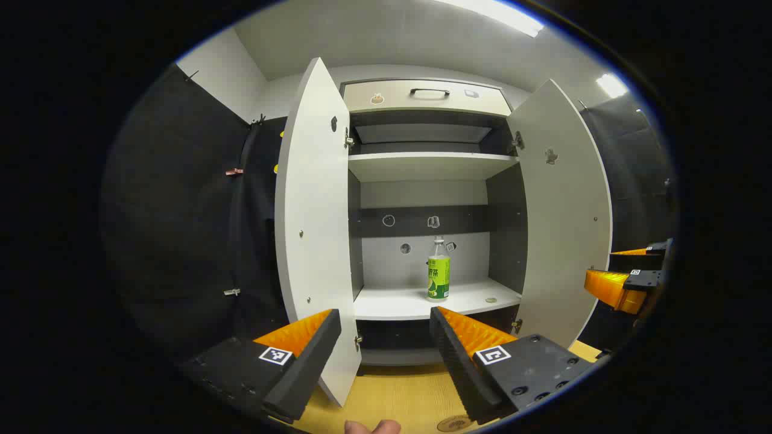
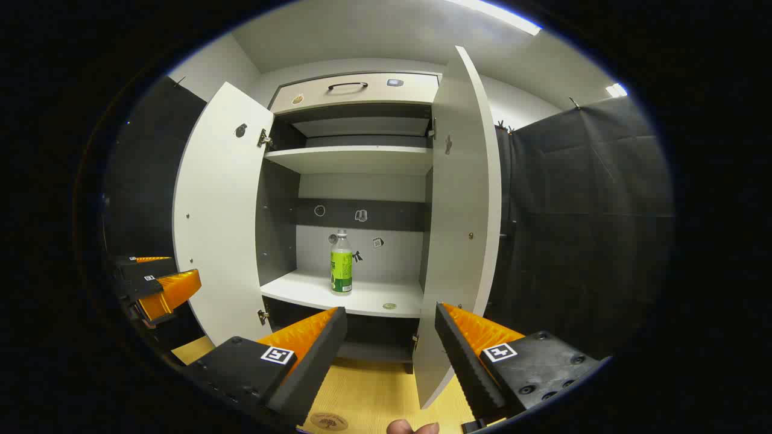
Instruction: Grasp the bottle in the cabinet with the left hand and place it on the coaster, then close the right door with the right hand and the left door with the left hand.
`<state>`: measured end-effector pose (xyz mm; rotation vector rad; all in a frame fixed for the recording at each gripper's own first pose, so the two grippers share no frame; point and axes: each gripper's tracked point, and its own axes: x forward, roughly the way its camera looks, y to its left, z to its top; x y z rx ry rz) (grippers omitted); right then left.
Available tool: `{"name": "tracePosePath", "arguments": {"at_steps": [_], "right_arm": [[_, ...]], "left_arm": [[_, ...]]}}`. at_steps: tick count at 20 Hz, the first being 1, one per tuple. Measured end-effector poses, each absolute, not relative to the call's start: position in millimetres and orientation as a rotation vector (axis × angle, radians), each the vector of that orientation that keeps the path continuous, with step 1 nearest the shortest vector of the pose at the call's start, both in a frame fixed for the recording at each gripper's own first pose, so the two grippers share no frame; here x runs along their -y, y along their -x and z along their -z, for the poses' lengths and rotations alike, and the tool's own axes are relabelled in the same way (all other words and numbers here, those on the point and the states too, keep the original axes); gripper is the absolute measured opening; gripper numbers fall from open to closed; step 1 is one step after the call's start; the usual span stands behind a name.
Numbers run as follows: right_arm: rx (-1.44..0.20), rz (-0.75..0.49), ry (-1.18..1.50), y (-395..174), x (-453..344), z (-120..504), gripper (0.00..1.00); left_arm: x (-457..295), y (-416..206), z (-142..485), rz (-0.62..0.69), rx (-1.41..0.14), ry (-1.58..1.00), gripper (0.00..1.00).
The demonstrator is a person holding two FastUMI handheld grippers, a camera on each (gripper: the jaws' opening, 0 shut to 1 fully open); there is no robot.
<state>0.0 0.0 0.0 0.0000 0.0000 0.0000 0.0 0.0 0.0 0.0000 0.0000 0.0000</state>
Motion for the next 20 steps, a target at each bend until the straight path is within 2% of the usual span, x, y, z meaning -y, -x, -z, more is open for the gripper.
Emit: {"name": "tracePosePath", "arguments": {"at_steps": [20], "right_arm": [[0.014, -0.018, -0.022, -2.7, -4.3, -5.7, 0.97]], "left_arm": [[5.5, -6.1, -2.8, 0.007, 0.006, 0.004, 0.95]]}}
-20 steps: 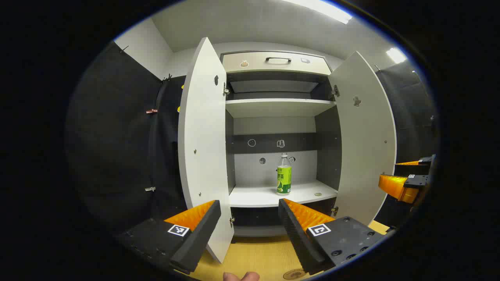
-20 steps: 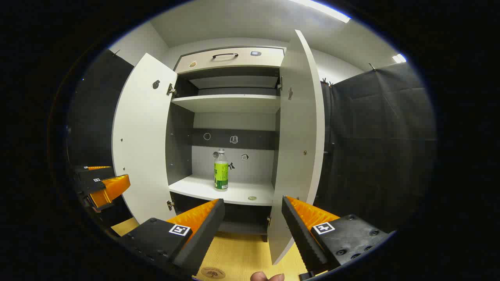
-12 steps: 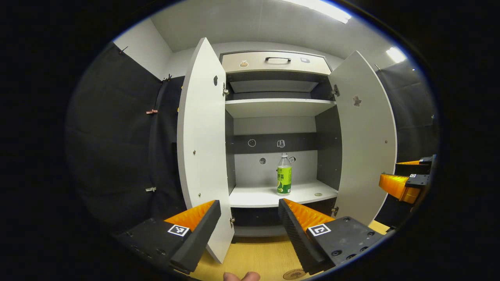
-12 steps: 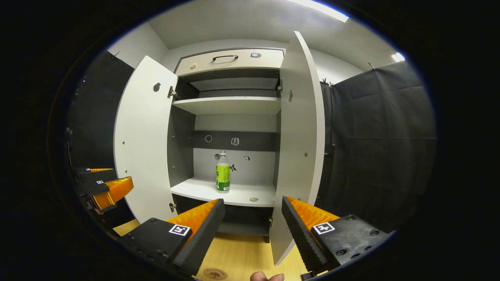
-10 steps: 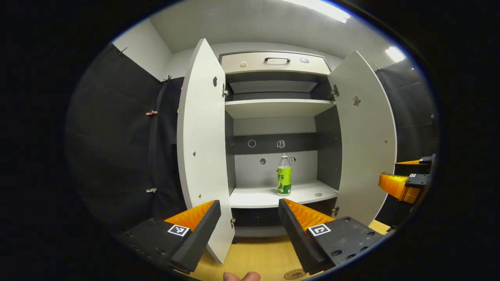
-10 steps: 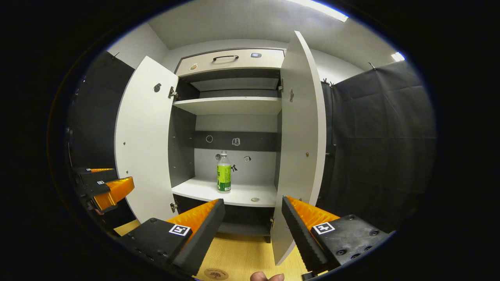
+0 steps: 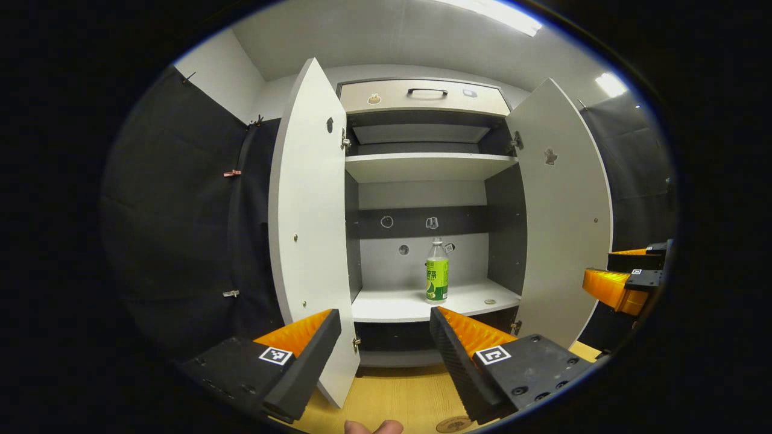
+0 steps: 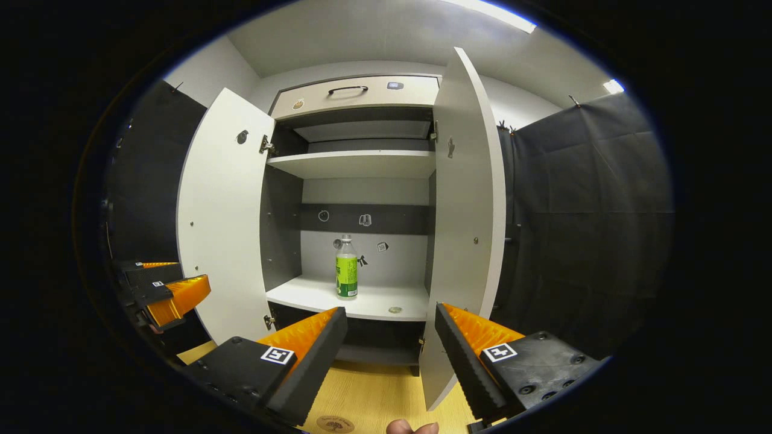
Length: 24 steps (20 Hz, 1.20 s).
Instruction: Grasp the bottle in the cabinet with the left hand and place it on the coaster, then close the right door with the right hand and the left door with the left hand.
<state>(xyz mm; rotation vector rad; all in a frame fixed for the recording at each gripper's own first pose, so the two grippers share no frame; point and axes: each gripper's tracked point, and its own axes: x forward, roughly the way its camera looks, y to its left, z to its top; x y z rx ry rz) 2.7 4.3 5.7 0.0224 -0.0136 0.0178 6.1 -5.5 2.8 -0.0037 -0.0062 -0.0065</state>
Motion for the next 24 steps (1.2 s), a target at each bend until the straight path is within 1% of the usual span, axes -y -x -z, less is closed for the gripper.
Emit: {"name": "tracePosePath", "arguments": {"at_steps": [5, 11, 14, 15, 16, 20, 24], "right_arm": [[0.016, -0.017, -0.026, -2, 1, -7, 0.97], [0.005, -0.006, -0.034, 1, 15, -3, 0.97], [-0.005, 0.003, -0.030, 3, 24, 1, 0.97], [-0.014, 0.006, -0.035, 5, 26, 3, 0.97], [-0.020, 0.007, -0.040, 7, 28, 5, 0.97], [-0.034, 0.023, -0.074, 16, 41, 4, 0.97], [-0.042, 0.058, -0.131, 24, 58, 2, 0.98]], "left_arm": [[18, -18, -1, 0.030, -0.001, 0.013, 0.94], [60, -54, 2, 0.111, -0.013, 0.034, 0.95], [82, -86, -2, 0.147, -0.013, 0.034, 0.94], [87, -98, -4, 0.151, -0.008, 0.033, 0.92], [93, -112, -7, 0.155, -0.003, 0.032, 0.94], [116, -169, -8, 0.169, 0.001, 0.018, 0.94], [128, -230, 7, 0.159, -0.019, 0.011, 0.95]]}}
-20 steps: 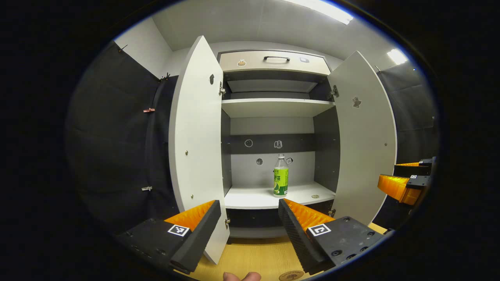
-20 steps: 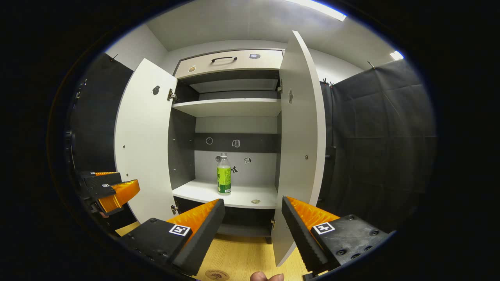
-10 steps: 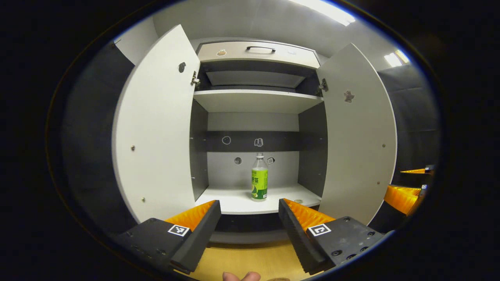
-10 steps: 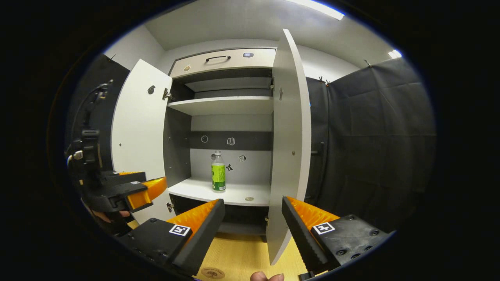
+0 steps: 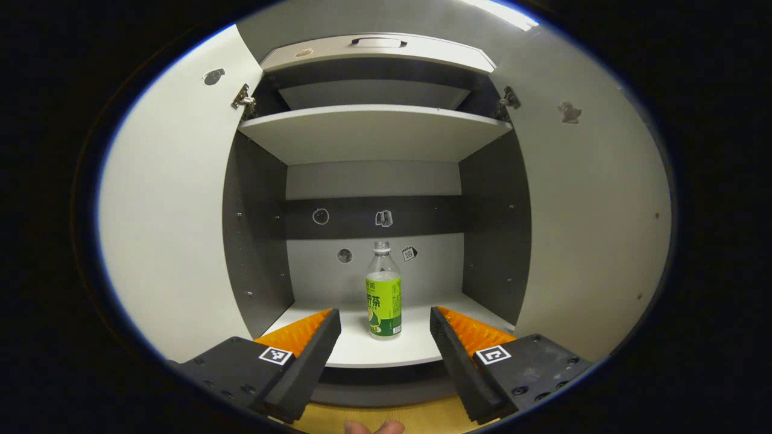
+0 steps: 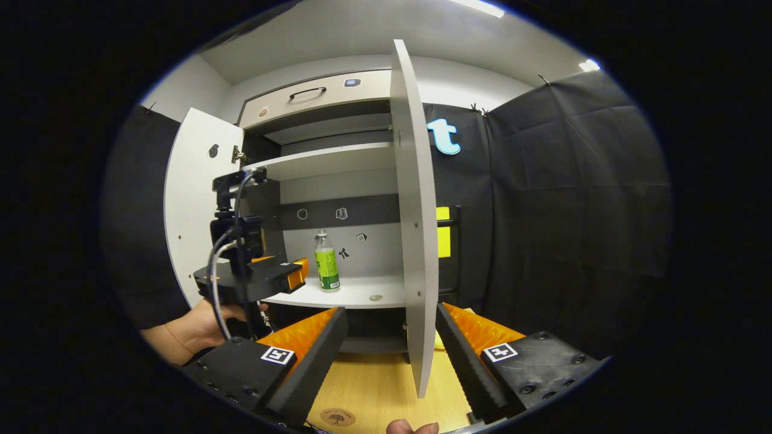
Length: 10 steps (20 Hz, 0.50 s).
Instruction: Grasp the bottle in the cabinet with the left hand and place it on the coaster, then close the right door with the right hand and the left door with the left hand.
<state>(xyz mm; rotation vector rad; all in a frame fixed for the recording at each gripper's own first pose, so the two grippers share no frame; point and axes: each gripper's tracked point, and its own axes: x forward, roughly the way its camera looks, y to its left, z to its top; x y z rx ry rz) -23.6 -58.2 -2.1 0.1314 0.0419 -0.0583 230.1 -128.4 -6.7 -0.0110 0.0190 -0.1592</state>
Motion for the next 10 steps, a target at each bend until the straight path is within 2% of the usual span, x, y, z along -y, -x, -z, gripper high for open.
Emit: {"name": "tracePosePath", "arguments": {"at_steps": [10], "right_arm": [[-0.068, 0.187, -0.064, 27, 105, 11, 0.99]], "left_arm": [[133, -361, 46, 0.084, -0.065, 0.027, 0.94]]}}
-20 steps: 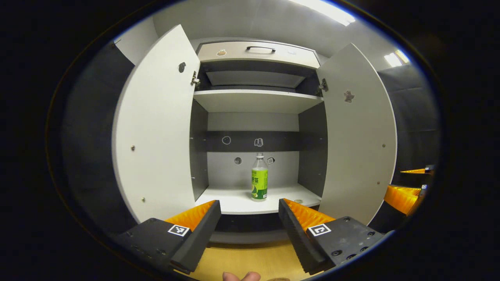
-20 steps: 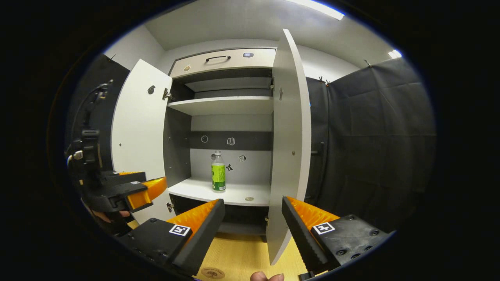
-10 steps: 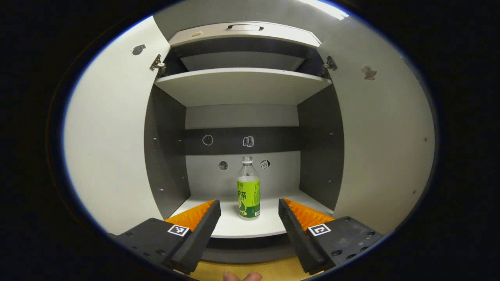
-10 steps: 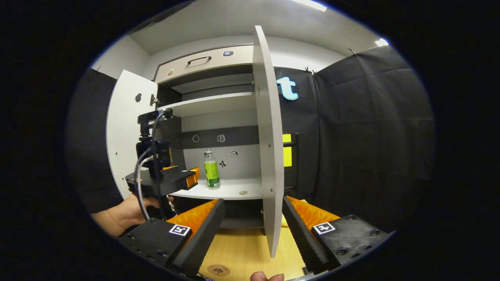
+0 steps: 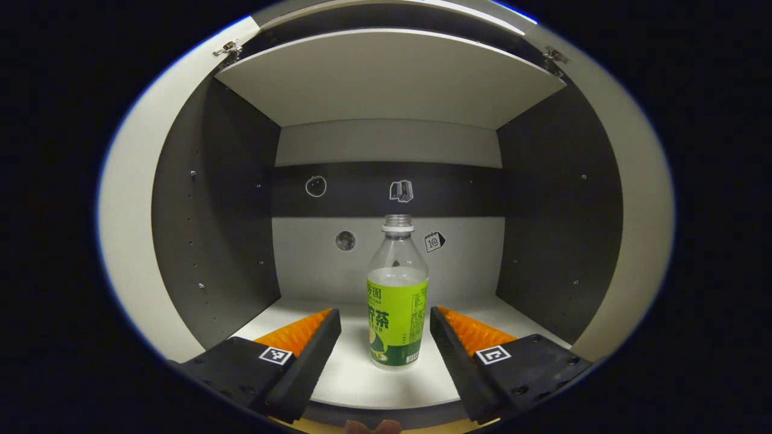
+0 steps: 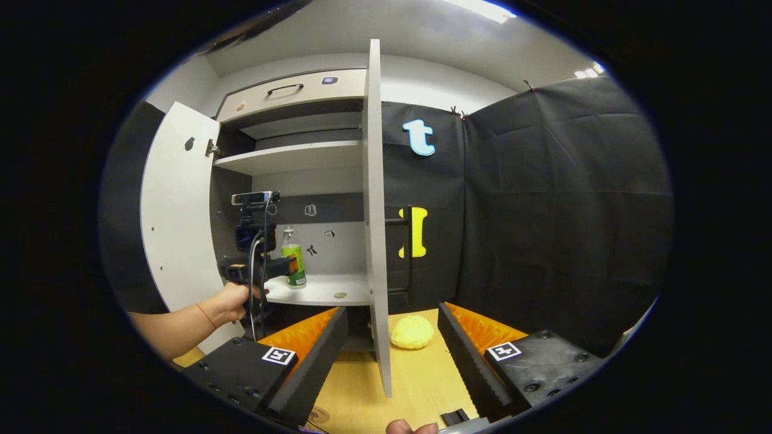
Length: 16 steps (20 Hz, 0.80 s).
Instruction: Grasp the bottle in the cabinet with the left hand and place it on the coaster, then close the right door with the right hand and the left door with the left hand.
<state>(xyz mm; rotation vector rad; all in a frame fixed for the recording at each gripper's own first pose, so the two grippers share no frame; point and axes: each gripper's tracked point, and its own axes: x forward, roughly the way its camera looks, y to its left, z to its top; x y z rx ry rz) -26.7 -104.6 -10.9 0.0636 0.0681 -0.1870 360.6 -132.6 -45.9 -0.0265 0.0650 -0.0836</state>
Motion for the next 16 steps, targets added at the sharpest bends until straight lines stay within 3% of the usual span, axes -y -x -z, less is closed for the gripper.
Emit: {"name": "tracePosePath", "arguments": {"at_steps": [10, 11, 12, 16], "right_arm": [[-0.088, 0.254, 0.009, 38, 118, 14, 0.98], [-0.088, 0.257, 0.006, 39, 120, 14, 0.98], [-0.087, 0.258, 0.000, 40, 120, 14, 0.98], [-0.078, 0.256, -0.012, 41, 122, 12, 0.98]], "left_arm": [[143, -424, 43, 0.088, -0.043, -0.006, 0.95], [147, -429, 44, 0.087, -0.040, 0.006, 0.90], [146, -425, 43, 0.093, -0.038, 0.015, 0.80], [142, -419, 41, 0.110, -0.037, 0.031, 0.77]]}}
